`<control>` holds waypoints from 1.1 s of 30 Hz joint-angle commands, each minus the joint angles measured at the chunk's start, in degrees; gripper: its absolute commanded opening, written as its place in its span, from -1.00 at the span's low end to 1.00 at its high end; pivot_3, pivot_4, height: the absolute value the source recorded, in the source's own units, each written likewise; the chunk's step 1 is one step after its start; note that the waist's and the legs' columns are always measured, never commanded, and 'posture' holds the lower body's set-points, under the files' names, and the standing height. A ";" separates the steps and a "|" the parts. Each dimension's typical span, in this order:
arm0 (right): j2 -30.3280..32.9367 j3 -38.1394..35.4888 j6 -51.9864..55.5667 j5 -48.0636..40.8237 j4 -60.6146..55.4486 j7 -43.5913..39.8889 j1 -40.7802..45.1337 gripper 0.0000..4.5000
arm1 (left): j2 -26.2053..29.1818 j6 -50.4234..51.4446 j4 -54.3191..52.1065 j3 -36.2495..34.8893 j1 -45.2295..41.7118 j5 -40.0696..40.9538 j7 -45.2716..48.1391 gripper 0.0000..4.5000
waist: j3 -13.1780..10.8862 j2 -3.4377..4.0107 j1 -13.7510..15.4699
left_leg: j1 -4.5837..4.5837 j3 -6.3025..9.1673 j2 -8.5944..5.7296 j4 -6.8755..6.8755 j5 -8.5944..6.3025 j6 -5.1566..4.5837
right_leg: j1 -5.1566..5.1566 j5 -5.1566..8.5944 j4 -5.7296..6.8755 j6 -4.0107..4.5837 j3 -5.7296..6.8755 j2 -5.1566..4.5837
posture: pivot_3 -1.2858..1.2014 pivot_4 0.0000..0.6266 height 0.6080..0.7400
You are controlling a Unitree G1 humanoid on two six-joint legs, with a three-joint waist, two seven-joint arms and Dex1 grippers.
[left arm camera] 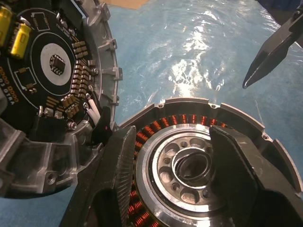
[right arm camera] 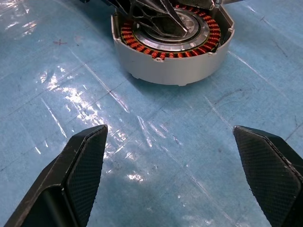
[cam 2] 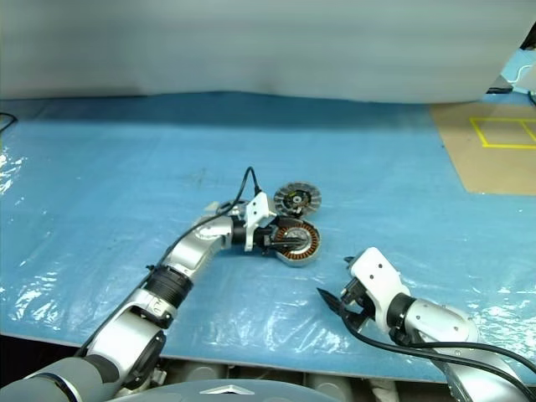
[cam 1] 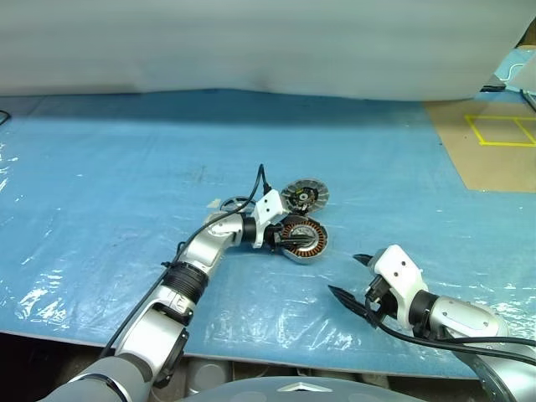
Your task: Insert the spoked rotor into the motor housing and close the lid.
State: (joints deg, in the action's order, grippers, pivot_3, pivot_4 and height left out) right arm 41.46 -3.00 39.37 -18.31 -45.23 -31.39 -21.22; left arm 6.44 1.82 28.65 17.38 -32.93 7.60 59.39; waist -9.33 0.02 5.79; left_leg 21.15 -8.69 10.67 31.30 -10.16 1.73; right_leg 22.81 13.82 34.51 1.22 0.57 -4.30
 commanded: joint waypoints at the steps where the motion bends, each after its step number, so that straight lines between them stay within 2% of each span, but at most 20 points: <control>1: -0.19 -0.14 -1.20 0.48 -0.47 -0.27 -0.11 0.97 | -0.03 0.38 -1.48 0.16 0.63 -0.50 -0.67 0.15 | 0.00 0.00 0.00 | 0.00 0.00 0.00 0.00 0.00 0.00 | 0.00 0.00 0.00 0.00 0.00 0.00 | 0.03 -0.52 1.00; 7: -0.49 0.40 -1.94 1.06 0.00 -0.52 -0.44 0.97 | -0.63 -0.58 -4.51 -0.35 1.74 2.21 1.80 0.15 | 0.00 0.00 -0.02 | 0.03 0.00 0.00 -0.01 0.00 0.00 | 0.02 0.00 -0.01 0.00 0.00 0.00 | 0.03 -0.52 1.00; 11: -1.41 -0.95 -2.54 -0.22 0.25 -1.30 -0.49 0.97 | -0.66 -1.45 -9.04 -0.86 3.41 5.27 4.76 0.15 | -0.01 -0.01 -0.04 | 0.13 0.00 0.00 -0.05 0.00 0.00 | 0.14 -0.01 -0.03 0.02 0.01 0.00 | 0.03 -0.52 1.00; 13: -1.32 -1.52 -2.86 -0.43 0.43 -1.90 -0.66 0.97 | -0.50 -3.81 -9.51 -0.98 3.49 5.27 5.32 0.15 | -0.01 -0.01 -0.06 | 0.20 0.00 0.00 -0.04 0.00 -0.01 | 0.19 -0.18 -0.03 0.31 0.01 0.00 | 0.03 -0.52 1.00; 17: -0.36 -3.26 -3.10 -1.27 1.03 -3.75 0.44 0.97 | -0.47 -3.70 -10.21 -2.34 2.91 6.64 5.27 0.15 | -0.01 -0.01 -0.12 | 0.19 0.00 0.00 -0.03 0.00 -0.01 | 0.18 -0.15 -0.03 0.26 0.02 0.00 | 0.03 -0.52 1.00; 22: 1.68 -5.84 -1.54 -3.67 0.91 -6.30 5.45 0.97 | 1.70 0.53 -14.24 -4.88 3.83 10.86 6.90 0.15 | -0.01 -0.02 -0.32 | 0.18 0.00 0.00 -0.01 0.00 -0.01 | 0.19 -0.19 0.00 0.33 0.02 0.01 | 0.03 -0.52 1.00; 27: 3.61 -3.11 1.38 -6.41 3.08 -8.65 16.67 0.97 | 8.96 9.05 -21.05 -9.19 7.34 16.73 8.53 0.15 | -0.01 -0.01 -0.73 | 0.09 -0.03 0.04 -0.02 0.01 0.00 | 0.20 -0.20 0.10 0.42 0.01 0.04 | 0.03 -0.52 1.00; 30: 3.19 1.10 1.28 -5.63 5.76 -9.70 21.40 0.71 | 12.66 11.80 -24.53 -11.28 9.81 18.24 7.75 0.17 | -0.02 0.01 -0.46 | 0.09 -0.04 0.06 -0.03 0.06 0.08 | 0.21 -0.17 0.15 0.52 0.05 0.06 | 0.03 -0.52 1.00; 33: 2.67 4.85 -0.07 -5.13 8.37 -11.33 24.41 0.28 | 14.92 11.90 -26.40 -12.71 12.34 17.50 5.79 0.17 | -0.02 0.01 -0.19 | 0.19 -0.05 0.05 -0.03 0.11 0.16 | 0.20 -0.15 0.13 0.54 0.08 0.03 | 0.03 -0.52 1.00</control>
State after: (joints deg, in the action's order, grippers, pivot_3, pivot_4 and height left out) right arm 44.49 1.05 40.50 -23.43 -36.89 -41.69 2.32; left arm 21.20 13.45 5.20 5.42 -21.08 24.26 66.03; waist -9.35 0.03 5.60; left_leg 21.37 -8.75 10.72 31.28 -10.05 1.90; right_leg 23.02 13.67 34.64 1.76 0.65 -4.27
